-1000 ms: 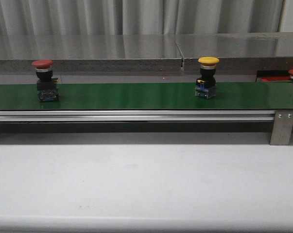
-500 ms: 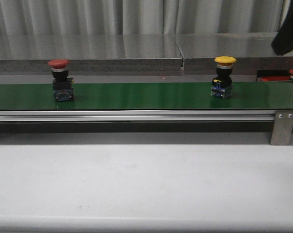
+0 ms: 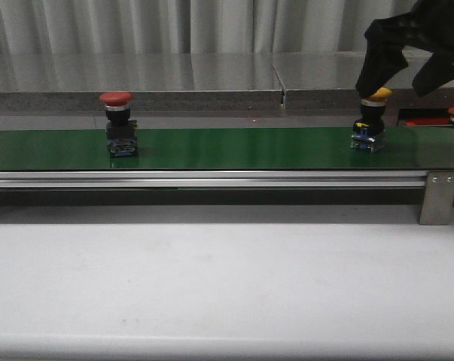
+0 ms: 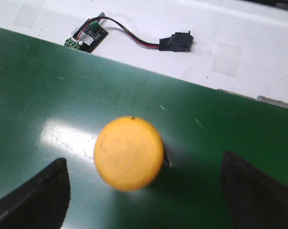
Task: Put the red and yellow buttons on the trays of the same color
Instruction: 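Lower the right gripper onto the yellow button at the belt end and grasp, then place the yellow button in the yellow tray with the right gripper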
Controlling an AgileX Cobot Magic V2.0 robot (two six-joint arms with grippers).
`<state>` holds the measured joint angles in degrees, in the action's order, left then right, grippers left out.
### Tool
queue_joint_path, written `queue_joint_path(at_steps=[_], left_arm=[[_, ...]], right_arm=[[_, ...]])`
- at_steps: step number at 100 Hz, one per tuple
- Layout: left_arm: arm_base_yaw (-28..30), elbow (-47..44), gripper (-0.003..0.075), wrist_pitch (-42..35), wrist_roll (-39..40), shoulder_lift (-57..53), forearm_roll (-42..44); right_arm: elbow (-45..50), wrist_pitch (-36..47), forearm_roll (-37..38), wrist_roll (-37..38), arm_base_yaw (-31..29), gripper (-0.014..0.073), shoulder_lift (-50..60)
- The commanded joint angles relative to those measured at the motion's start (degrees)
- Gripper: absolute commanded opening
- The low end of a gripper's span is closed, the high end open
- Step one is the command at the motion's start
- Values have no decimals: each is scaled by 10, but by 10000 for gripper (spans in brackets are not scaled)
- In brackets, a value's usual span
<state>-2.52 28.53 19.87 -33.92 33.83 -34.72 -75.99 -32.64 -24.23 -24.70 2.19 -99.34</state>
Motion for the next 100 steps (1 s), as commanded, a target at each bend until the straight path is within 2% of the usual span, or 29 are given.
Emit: queue_joint_path(at_steps=[1, 10, 16, 22, 34, 41, 59, 73, 92, 100], left_arm=[[-5, 16, -19, -37, 4, 0, -13], [-5, 16, -19, -37, 4, 0, -13], [-5, 16, -19, -37, 4, 0, -13], [-5, 16, -19, -37, 4, 0, -13], [-5, 16, -19, -37, 4, 0, -13], [-5, 16, -19, -37, 4, 0, -13], [-5, 16, -19, -37, 4, 0, -13], [-5, 16, -19, -37, 4, 0, -13], [-5, 16, -19, -37, 4, 0, -13], [-5, 16, -19, -37, 4, 0, -13]], right_arm=[[-40, 17, -9, -5, 1, 635, -1], [-56, 17, -9, -5, 1, 633, -23], [-64, 18, -8, -5, 0, 593, -35], [-69, 17, -8, -5, -2, 505, -45], [-69, 0, -8, -4, -7, 216, -49], [-69, -20, -8, -4, -14, 136, -43], [-69, -66, -7, -4, -40, 133, 3], [-64, -95, -6, -3, -83, 132, 72], [-19, -110, -6, 3, -188, 132, 180], [20, -113, -6, 3, -252, 132, 217]])
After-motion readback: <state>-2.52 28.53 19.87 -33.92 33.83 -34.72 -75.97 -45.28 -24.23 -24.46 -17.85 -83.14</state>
